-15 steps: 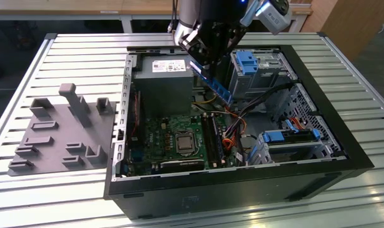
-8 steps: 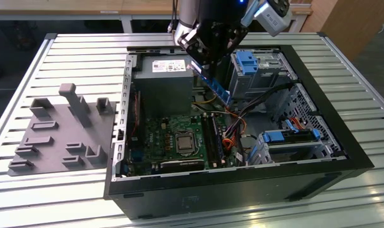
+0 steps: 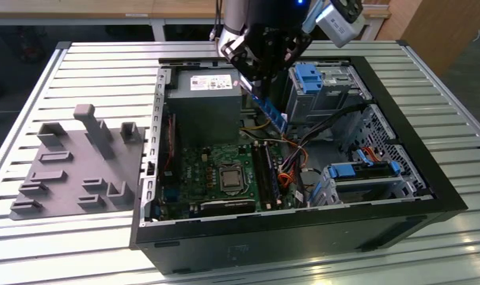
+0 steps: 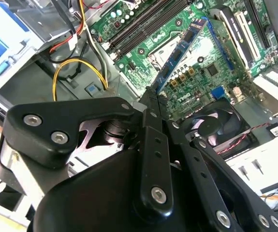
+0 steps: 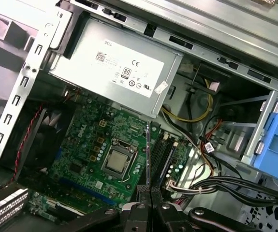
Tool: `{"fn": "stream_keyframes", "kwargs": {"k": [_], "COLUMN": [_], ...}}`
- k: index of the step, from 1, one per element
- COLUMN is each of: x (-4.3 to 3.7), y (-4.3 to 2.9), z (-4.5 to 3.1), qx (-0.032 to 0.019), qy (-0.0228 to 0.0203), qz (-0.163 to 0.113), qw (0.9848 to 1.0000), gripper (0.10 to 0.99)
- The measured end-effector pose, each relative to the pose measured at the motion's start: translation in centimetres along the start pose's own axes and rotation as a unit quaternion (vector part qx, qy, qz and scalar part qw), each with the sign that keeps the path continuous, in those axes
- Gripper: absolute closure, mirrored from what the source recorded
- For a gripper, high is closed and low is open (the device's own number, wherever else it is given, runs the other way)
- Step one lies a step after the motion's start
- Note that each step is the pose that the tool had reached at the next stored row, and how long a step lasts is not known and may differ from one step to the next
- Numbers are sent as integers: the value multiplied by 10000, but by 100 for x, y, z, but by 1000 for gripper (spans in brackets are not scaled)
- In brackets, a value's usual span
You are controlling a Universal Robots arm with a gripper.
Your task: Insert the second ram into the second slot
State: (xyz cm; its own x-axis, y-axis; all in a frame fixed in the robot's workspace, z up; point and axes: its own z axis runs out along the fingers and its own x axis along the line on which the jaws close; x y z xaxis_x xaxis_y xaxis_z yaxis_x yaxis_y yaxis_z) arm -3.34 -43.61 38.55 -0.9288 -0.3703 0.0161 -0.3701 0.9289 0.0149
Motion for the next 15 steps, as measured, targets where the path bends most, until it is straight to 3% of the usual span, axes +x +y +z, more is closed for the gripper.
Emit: {"fn": "stream_keyframes", "kwargs": {"k": [15], "x": [0], "y": [0], "z": [1], "qx": [13], "qy": [0], "qz": [572], "qw": [9984], "gripper": [969]}}
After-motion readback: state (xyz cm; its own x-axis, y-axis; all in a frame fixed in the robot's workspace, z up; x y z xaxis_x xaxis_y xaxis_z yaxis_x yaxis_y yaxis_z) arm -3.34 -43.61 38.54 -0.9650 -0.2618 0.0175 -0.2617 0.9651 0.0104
